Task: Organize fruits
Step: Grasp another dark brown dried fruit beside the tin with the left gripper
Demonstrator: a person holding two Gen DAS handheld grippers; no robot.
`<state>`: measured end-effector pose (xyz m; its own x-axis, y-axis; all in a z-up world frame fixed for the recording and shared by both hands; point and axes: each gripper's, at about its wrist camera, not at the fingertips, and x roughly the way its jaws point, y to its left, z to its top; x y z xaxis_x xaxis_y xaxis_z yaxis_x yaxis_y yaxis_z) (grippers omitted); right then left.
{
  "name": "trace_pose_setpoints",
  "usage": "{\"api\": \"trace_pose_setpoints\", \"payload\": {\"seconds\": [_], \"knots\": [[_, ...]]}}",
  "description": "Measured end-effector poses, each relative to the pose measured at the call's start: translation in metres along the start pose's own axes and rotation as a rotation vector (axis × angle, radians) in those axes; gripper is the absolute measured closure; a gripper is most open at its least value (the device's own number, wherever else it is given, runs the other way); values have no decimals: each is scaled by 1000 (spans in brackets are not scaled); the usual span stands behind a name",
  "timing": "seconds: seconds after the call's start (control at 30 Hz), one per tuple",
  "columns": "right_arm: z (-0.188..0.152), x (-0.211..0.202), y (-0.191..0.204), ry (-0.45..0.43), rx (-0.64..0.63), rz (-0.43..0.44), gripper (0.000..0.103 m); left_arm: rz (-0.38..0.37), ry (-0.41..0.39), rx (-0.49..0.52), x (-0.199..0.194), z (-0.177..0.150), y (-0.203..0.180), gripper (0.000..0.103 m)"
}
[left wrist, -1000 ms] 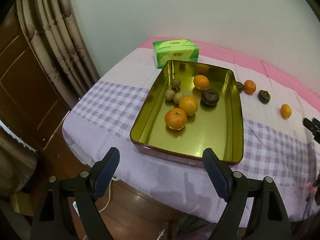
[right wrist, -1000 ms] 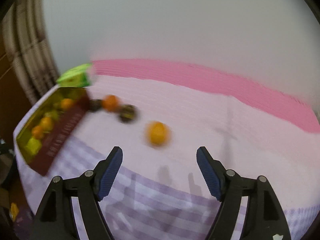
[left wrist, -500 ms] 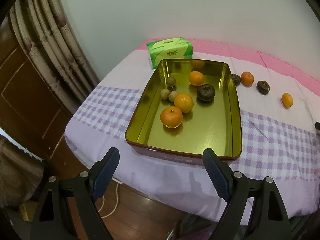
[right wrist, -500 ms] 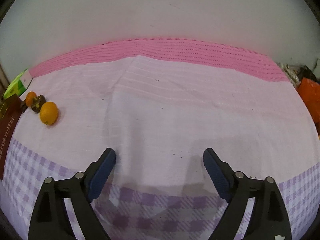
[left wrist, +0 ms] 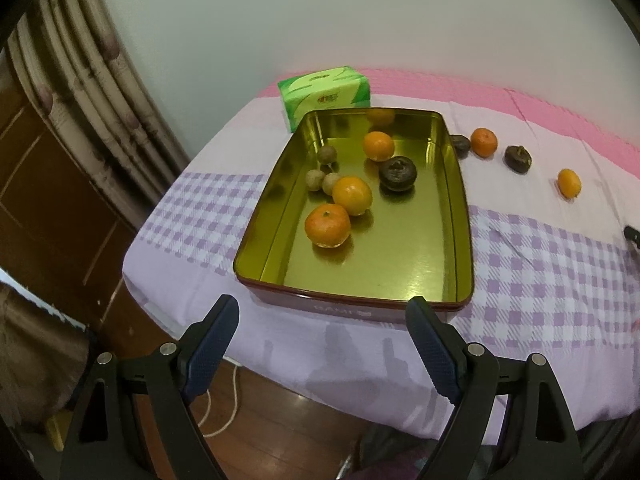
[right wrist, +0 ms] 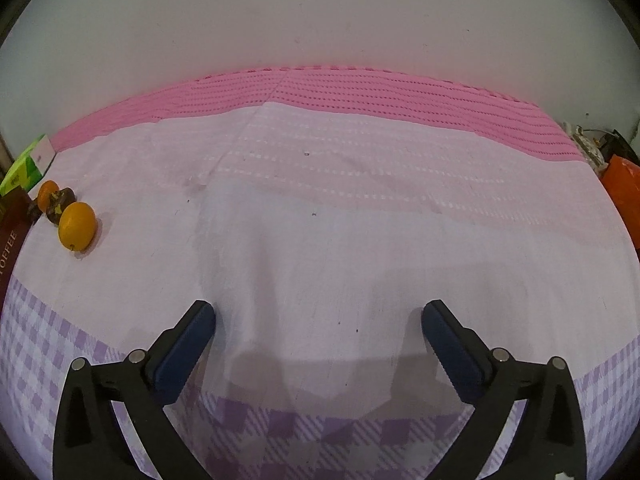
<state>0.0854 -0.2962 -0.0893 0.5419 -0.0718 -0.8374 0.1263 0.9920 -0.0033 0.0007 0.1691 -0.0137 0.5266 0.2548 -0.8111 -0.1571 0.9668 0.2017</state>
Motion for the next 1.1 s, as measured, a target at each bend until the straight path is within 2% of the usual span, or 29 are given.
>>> {"api": "trace_pose_setpoints", "payload": {"seconds": [0.13, 0.33, 0.57, 0.63, 0.73, 0.83, 1.0, 1.1], "knots": [[1, 0, 0, -1, -11, 9, 0, 0, -27, 51, -6, 0, -11, 17], [1, -1, 1, 0, -13, 14, 0, -86, -69, 192, -16, 9, -39, 18], [1, -2, 0, -1, -10, 16, 0, -278, -161, 471, -31, 48, -82, 18], [2, -2, 0, -2, -8, 20, 0, -371, -154, 530, -29, 69, -91, 18], [3, -2, -1, -4, -4, 25, 0, -452, -152, 654, -21, 97, -110, 18], [4, -2, -2, -6, 1, 33, 0, -496, -95, 781, -1, 129, -129, 18], [5, -2, -4, -11, 11, 47, 0, -538, -5, 888, 33, 167, -148, 21], [6, -1, -4, -13, 16, 53, 0, -557, 66, 955, 57, 180, -158, 29]]}}
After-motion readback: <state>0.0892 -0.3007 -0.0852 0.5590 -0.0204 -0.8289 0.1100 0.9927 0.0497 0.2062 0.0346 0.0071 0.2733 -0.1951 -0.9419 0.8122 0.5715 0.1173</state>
